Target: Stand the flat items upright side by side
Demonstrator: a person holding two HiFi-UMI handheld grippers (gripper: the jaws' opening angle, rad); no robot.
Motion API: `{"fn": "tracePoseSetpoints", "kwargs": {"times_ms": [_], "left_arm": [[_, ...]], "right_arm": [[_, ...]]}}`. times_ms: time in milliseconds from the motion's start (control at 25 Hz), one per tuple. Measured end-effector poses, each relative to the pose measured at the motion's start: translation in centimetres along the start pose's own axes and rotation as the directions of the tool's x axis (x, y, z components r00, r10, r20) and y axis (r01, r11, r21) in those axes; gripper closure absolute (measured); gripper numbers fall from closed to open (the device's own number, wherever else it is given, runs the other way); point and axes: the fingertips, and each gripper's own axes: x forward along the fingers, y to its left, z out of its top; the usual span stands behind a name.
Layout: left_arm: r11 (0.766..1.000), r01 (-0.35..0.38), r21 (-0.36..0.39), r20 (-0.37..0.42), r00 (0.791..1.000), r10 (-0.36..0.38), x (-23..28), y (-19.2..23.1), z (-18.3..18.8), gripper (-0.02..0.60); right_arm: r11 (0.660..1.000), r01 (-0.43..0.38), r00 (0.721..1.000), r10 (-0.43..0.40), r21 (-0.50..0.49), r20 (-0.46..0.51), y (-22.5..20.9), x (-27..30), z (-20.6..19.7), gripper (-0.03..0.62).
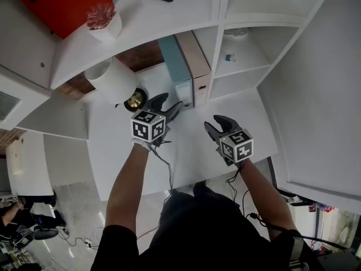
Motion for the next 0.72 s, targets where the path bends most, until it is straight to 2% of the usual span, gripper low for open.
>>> {"fn": "tracePoseSetpoints", "kwargs": {"times_ms": [200, 280, 400, 480, 600, 720], "left_arm": [[1.0, -0.02, 0.016, 0.045, 0.999, 0.019, -5.6, -1.4, -0.3, 0.324], [0.998, -0.043, 0.039, 0.081, 0.996, 0.04, -8.3, -2.2, 0.5, 0.324], [0.989, -0.113, 0.091, 0.156, 0.983, 0.098, -12.2, -2.9, 2.6, 0.325], [0.98, -0.157, 0.123, 0.206, 0.97, 0.129, -14.6, -3.2, 4.3, 0.336], [0.971, -0.195, 0.137, 0.282, 0.948, 0.15, -18.0, -3.7, 6.7, 0.376], [0.971, -0.213, 0.107, 0.367, 0.916, 0.16, -21.3, -4.3, 9.2, 0.446]], "right_arm": [[0.999, 0.022, 0.995, -0.025, 0.023, 0.102, 2.1, -0.8, 3.7, 0.434], [0.998, 0.064, 0.985, -0.063, -0.001, 0.162, 3.2, -1.6, 5.9, 0.441], [0.986, 0.161, 0.948, -0.142, -0.047, 0.285, 4.7, -3.2, 10.1, 0.454], [0.976, 0.205, 0.917, -0.166, -0.07, 0.363, 6.2, -4.3, 12.9, 0.47], [0.962, 0.243, 0.879, -0.165, -0.124, 0.447, 9.3, -6.0, 16.4, 0.511], [0.948, 0.265, 0.846, -0.141, -0.176, 0.515, 12.6, -7.7, 19.4, 0.559]]}}
